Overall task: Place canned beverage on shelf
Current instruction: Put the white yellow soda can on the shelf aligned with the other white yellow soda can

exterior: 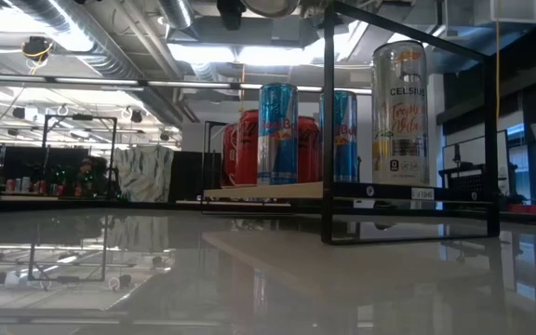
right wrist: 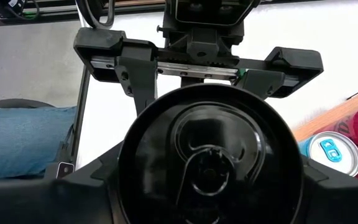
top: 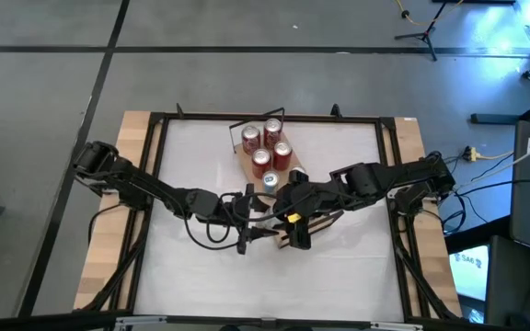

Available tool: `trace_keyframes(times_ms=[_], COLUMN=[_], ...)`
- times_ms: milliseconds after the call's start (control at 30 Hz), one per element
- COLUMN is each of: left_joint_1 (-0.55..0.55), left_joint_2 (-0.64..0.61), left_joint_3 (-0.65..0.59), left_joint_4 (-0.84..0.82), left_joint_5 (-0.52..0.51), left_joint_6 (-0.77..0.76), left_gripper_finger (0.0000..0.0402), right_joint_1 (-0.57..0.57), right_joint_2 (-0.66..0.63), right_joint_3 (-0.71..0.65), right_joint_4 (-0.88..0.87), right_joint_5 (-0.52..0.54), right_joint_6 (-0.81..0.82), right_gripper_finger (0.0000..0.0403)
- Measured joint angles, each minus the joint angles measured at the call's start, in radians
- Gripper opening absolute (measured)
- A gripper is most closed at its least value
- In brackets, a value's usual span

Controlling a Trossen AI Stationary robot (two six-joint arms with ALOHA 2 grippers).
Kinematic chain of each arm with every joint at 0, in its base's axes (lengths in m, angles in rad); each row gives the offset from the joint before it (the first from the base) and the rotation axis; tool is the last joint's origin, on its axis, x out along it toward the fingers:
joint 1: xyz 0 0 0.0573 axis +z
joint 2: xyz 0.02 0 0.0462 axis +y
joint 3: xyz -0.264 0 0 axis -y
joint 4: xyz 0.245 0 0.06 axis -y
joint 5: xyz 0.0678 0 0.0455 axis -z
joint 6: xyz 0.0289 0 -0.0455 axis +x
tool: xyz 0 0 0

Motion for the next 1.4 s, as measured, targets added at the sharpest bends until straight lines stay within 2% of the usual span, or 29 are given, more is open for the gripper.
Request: trace_keyframes(times_ms=[133,367,533,800,1000,1200,1400], left_joint_1=[0.0,0.0,0.0,0.0,0.007,0.06,0.113], left_joint_2=[0.0,0.002,0.002,0.002,0.01,0.106,0.225], left_joint_3=[0.0,0.0,-0.001,-0.001,-0.001,0.0,-0.001], left_joint_4=[0.0,-0.007,-0.006,0.002,0.049,0.234,0.415], left_joint_5=[0.0,0.006,-0.006,-0.056,-0.11,-0.033,0.028], left_joint_6=[0.0,0.003,0.001,0.05,0.127,0.121,0.086], left_gripper_finger=[0.0241,0.0241,0.0241,0.0241,0.0241,0.0241,0.0241], right_joint_1=[0.0,0.001,0.001,0.01,0.085,0.157,0.172], right_joint_2=[0.0,0.0,-0.009,-0.104,-0.18,-0.251,-0.361], right_joint_3=[0.0,0.0,0.0,0.0,-0.029,-0.158,-0.362], right_joint_4=[0.002,0.017,0.015,0.011,0.01,0.031,0.154], right_joint_5=[-0.009,-0.026,-0.027,-0.019,0.191,0.282,0.306], right_joint_6=[0.0,-0.003,-0.009,-0.09,-0.197,-0.195,-0.183], right_gripper_finger=[0.027,0.0349,0.0382,0.0389,0.039,0.039,0.039])
